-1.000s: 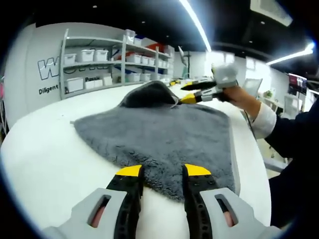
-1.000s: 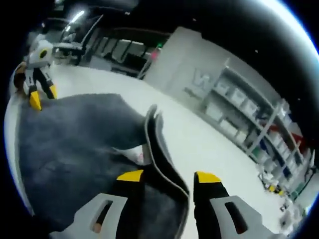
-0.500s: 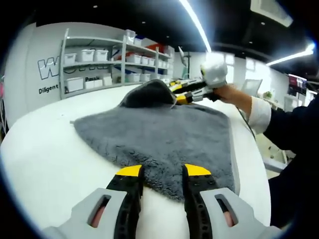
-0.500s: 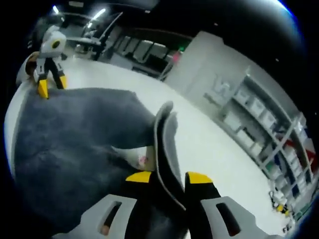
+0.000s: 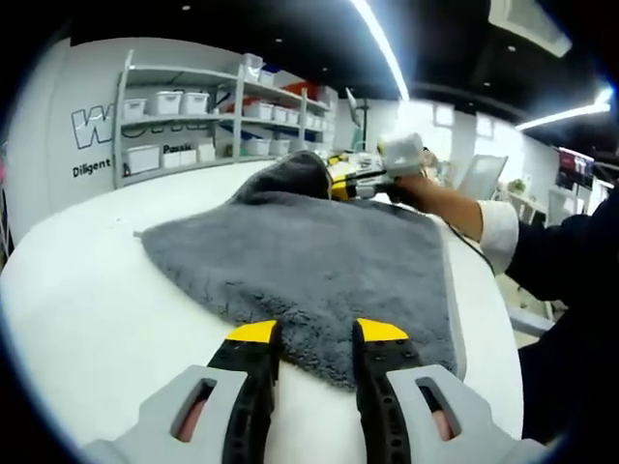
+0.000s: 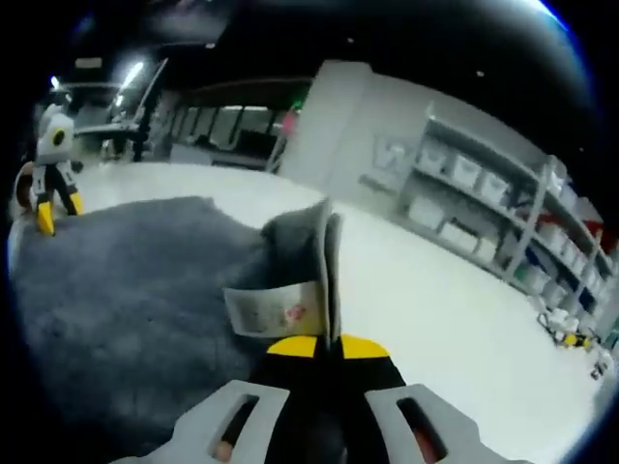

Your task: Open the folded towel by lifting each exposed corner and separating the folded layers until the towel lies flat within the target outline without major curled edges

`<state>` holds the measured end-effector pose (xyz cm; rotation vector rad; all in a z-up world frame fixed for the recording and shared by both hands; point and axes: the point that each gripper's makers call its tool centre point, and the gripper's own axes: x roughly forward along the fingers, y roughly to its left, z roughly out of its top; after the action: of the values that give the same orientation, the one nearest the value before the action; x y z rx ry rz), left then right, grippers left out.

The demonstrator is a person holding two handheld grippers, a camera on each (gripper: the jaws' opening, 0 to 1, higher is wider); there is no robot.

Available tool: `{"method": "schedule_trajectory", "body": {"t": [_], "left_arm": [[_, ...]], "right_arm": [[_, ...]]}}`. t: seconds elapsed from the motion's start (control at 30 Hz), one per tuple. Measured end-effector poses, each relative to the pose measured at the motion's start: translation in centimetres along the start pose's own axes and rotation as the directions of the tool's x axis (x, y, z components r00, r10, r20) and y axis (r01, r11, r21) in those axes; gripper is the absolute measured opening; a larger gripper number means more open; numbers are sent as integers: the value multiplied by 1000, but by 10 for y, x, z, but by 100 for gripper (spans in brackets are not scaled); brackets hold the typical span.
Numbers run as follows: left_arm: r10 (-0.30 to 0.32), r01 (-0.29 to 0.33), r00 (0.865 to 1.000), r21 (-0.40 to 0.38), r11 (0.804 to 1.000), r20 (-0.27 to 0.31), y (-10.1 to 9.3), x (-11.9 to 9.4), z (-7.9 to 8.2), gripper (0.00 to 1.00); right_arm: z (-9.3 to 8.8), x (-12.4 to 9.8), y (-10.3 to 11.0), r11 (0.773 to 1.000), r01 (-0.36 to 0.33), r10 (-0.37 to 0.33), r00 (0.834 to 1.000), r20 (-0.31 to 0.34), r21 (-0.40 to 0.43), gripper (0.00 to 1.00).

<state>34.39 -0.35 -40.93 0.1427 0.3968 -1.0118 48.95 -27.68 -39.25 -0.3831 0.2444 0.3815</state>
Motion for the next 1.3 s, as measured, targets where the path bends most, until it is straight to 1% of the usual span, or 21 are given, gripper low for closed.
{"method": "schedule_trajectory", "body": {"t": [0.1,0.2,0.3,0.37,0.43,0.53,0.6,0.73,0.87,0.97,1.03,1.1,1.17,1.2,1.23,1.3], "left_arm": [[-2,2,1000,-4,1000,-5,0,2,0,29],[2,-2,1000,22,1000,-10,-2,4,1,29],[6,-5,1000,27,1000,-14,-1,6,1,29],[10,-10,1000,35,999,-17,-2,8,2,29],[13,-12,1000,44,999,-20,3,11,4,29],[15,-15,1000,45,999,-17,6,14,6,29],[15,-14,1000,46,999,-15,6,17,7,29],[16,-16,1000,44,999,-1,5,20,8,30],[30,-31,1000,59,998,6,3,21,8,30],[33,-34,999,49,998,14,4,20,8,30],[34,-35,999,51,998,20,4,20,8,30],[32,-33,999,49,998,24,6,20,9,31],[30,-31,999,47,998,24,7,21,10,31],[29,-30,999,48,998,24,7,21,10,31],[29,-30,999,50,998,23,7,21,10,31],[28,-29,999,50,998,24,8,22,10,31]], "right_arm": [[-2,1,-5,1000,9,-9,1000,1,14,0],[-5,1,-15,999,42,-42,999,-2,3,0],[-11,-1,-30,995,94,-93,995,-19,36,0],[-16,-4,-41,990,123,-121,992,-34,76,0],[-20,-7,-45,988,131,-128,991,-42,84,0],[-25,-9,-51,986,142,-137,989,-60,85,0],[-25,-8,-51,986,144,-139,988,-68,79,0],[-31,-16,-51,982,173,-166,981,-98,72,2],[-32,-17,-54,981,181,-173,980,-103,74,6],[-34,-22,-57,976,199,-190,975,-113,82,8],[-35,-29,-59,970,216,-202,971,-127,112,8],[-34,-36,-61,965,227,-211,970,-122,135,7],[-32,-46,-59,956,245,-230,967,-110,163,3],[-32,-49,-55,958,234,-217,970,-109,168,1],[-31,-48,-50,964,198,-180,978,-108,180,2],[-31,-52,-42,957,179,-159,982,-103,228,5]]}}
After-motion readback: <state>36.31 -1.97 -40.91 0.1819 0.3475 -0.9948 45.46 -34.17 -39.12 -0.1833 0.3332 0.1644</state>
